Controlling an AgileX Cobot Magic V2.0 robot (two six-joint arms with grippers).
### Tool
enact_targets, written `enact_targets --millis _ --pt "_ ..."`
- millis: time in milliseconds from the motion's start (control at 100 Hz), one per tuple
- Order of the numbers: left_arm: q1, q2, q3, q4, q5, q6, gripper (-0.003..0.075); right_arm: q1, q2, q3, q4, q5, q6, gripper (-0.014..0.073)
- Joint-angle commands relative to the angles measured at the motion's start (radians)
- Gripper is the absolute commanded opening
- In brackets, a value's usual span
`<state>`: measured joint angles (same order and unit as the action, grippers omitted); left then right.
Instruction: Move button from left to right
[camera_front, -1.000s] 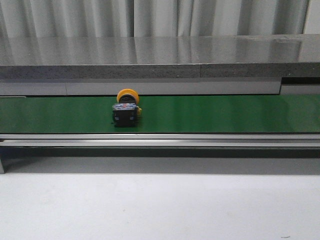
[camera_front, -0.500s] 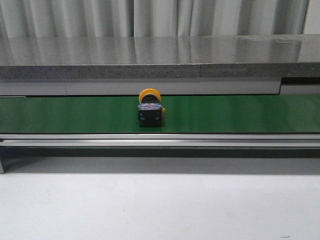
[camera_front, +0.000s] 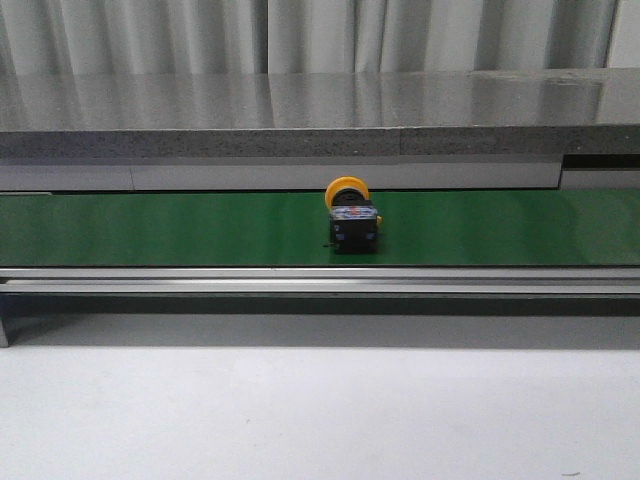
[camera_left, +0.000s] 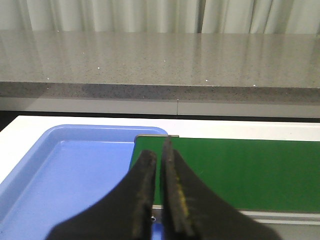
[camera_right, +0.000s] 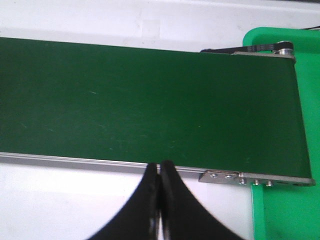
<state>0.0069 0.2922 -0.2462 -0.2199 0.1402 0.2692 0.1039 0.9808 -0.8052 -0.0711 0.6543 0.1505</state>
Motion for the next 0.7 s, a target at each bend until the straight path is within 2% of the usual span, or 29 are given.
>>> enact_targets --millis 0,90,160,210,330,400,480,690 --pt "-0.008 0.005 -0.026 -0.012 -0.08 -0.002 0.0005 0.001 0.026 -0.047 -0.001 -0.039 -0.009 -0.0068" --pt "-0.008 0.005 -0.026 -0.012 -0.08 -0.002 0.0005 0.001 0.041 -0.047 -0.001 -0.049 -0.009 -0.0052" --pt "-0.008 0.005 -0.026 -0.012 -0.08 -0.002 0.0005 0.001 0.045 -0.047 -0.001 -0.054 -0.009 0.001" --pt "-0.008 0.005 -0.026 -0.012 -0.08 -0.002 0.0005 0.001 0.047 -0.047 0.001 -0.058 -0.009 0.0087" --pt "-0.008 0.005 -0.026 -0.012 -0.08 -0.002 0.0005 0.001 0.047 -0.047 0.002 -0.066 -0.009 0.0339" --pt "-0.008 0.005 -0.026 -0.012 -0.08 -0.002 0.0005 0.001 0.047 -0.047 0.002 -0.069 -0.009 0.0437" --pt "-0.008 0.005 -0.026 -0.012 -0.08 -0.002 0.0005 0.001 0.047 -0.047 0.012 -0.072 -0.009 0.0479" --pt "-0.008 0.005 -0.026 -0.012 -0.08 -0.002 0.0005 0.001 0.057 -0.055 0.09 -0.115 -0.009 0.0477"
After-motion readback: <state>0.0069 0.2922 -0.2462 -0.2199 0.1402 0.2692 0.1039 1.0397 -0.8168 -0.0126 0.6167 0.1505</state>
